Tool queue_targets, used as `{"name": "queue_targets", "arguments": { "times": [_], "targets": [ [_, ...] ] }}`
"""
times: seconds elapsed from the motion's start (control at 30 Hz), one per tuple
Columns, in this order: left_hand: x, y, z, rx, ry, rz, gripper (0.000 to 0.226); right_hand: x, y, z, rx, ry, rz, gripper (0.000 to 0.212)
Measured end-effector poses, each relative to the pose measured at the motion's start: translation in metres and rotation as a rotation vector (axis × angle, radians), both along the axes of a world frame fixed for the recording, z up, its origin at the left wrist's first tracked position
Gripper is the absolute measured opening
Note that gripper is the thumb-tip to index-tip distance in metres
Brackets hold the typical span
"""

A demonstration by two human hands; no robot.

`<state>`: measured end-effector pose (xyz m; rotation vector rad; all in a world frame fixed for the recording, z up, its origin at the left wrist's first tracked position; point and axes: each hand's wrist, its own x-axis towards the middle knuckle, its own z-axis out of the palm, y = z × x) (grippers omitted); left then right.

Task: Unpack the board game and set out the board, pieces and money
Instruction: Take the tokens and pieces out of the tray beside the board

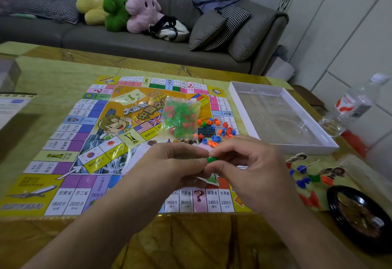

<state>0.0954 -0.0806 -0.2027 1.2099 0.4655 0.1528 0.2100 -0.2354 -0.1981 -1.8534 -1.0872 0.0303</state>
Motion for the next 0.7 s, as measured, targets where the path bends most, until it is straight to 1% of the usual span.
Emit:
{"name": "queue_targets", "arguments": {
  "times": [0.1,0.17,0.23,0.3,0.47,0.7],
  "targets": [
    [0.0007,-0.0014,0.0002,-0.054,-0.006,0.03,0.017,-0.0001,0.0008,-0.0014,0.01,0.063,-0.005,0.018],
    [0.001,-0.0019,0.0,-0.083,-0.008,0.051,0.016,-0.0007,0.0004,-0.0009,0.007,0.102,0.014,0.024],
    [0.0008,-0.0015,0.0,-0.088,-0.003,0.068,0.015,0.0,-0.0002,-0.0014,-0.006,0.116,0.033,0.032],
    [0.0006,-0.0013,-0.0006,-0.082,0.002,0.082,0.014,0.0016,-0.0003,-0.0035,0.001,0.14,0.019,0.035],
    [0.0006,-0.0039,-0.0008,-0.056,-0.006,0.076,0.016,-0.001,-0.0006,-0.0017,0.063,0.238,-0.017,0.023],
    [-0.0002,-0.0086,-0.0027,-0.058,-0.055,0.076,0.015,-0.0002,0.0019,-0.0022,0.143,0.352,-0.005,0.017]
  ]
}}
